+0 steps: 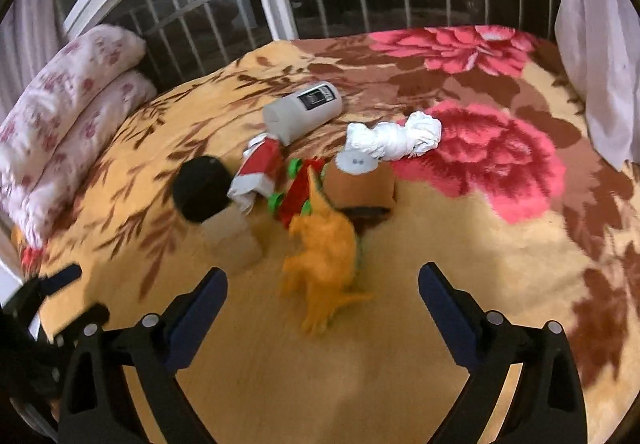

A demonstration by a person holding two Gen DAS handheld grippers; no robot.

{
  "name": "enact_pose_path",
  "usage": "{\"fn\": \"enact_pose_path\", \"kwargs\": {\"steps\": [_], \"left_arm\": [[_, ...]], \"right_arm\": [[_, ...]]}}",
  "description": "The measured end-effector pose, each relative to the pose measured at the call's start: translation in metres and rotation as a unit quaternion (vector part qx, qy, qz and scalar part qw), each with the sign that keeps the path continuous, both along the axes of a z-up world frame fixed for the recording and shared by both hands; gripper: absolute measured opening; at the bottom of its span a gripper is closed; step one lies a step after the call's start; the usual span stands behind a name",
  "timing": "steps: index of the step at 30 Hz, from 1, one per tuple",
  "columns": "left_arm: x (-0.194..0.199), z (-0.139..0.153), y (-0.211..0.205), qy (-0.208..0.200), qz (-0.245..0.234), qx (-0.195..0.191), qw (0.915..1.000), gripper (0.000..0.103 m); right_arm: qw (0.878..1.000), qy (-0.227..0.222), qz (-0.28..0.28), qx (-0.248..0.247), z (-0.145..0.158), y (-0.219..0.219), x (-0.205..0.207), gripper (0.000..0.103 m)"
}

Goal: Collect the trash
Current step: 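Grasp the orange toy dinosaur with the right gripper while the left approaches the cardboard block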

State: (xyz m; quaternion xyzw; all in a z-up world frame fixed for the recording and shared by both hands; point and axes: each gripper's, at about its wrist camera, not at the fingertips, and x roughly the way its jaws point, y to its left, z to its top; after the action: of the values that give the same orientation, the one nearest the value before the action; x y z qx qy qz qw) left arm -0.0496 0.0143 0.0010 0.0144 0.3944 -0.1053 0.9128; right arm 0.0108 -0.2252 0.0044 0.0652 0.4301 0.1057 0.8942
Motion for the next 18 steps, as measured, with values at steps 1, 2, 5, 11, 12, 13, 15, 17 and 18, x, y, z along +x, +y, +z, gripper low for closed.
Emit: {"fn": "enact_pose_path", "kwargs": {"steps": [1,2,5,11,12,13,15,17,18], "left_arm": [[0.002,-0.002,-0.001,0.003,-0.001,-0.001,1.0000,0.091],[0.004,-0.004,-0.002,0.005,-0.003,0.000,1.0000,0.091],[0.013,-0.010,-0.004,0.014,-0.004,0.006,0.9999,0.091],[0.019,-0.015,-0.010,0.025,-0.003,0.003,0.9997,0.091],[0.020,-0.016,-0.012,0.028,-0.004,0.006,0.9996,0.091],[0.021,-0.018,-0.014,0.030,-0.005,0.007,0.9995,0.091],[0.021,-0.020,-0.018,0.032,-0.006,0.012,0.9994,0.091],[0.021,-0.021,-0.022,0.032,-0.010,0.016,0.9993,0.091],[0.020,-0.022,-0.026,0.031,-0.011,0.021,0.9992,0.091]], "right_arm": [[1.000,0.003,0.000,0.002,-0.002,0.000,0.005,0.095],[1.000,0.009,0.002,0.002,-0.005,0.001,0.012,0.095],[1.000,0.026,0.008,-0.005,-0.014,0.007,0.030,0.085],[0.996,0.070,0.019,-0.060,-0.045,0.028,0.050,0.055],[0.995,0.065,0.022,-0.071,-0.044,0.031,0.048,0.050],[0.995,0.057,0.022,-0.077,-0.041,0.033,0.044,0.046],[0.997,0.045,0.018,-0.060,-0.039,0.028,0.039,0.045],[0.999,0.036,0.008,-0.032,-0.035,0.017,0.031,0.044],[0.999,0.029,0.004,-0.023,-0.031,0.012,0.026,0.043]]}}
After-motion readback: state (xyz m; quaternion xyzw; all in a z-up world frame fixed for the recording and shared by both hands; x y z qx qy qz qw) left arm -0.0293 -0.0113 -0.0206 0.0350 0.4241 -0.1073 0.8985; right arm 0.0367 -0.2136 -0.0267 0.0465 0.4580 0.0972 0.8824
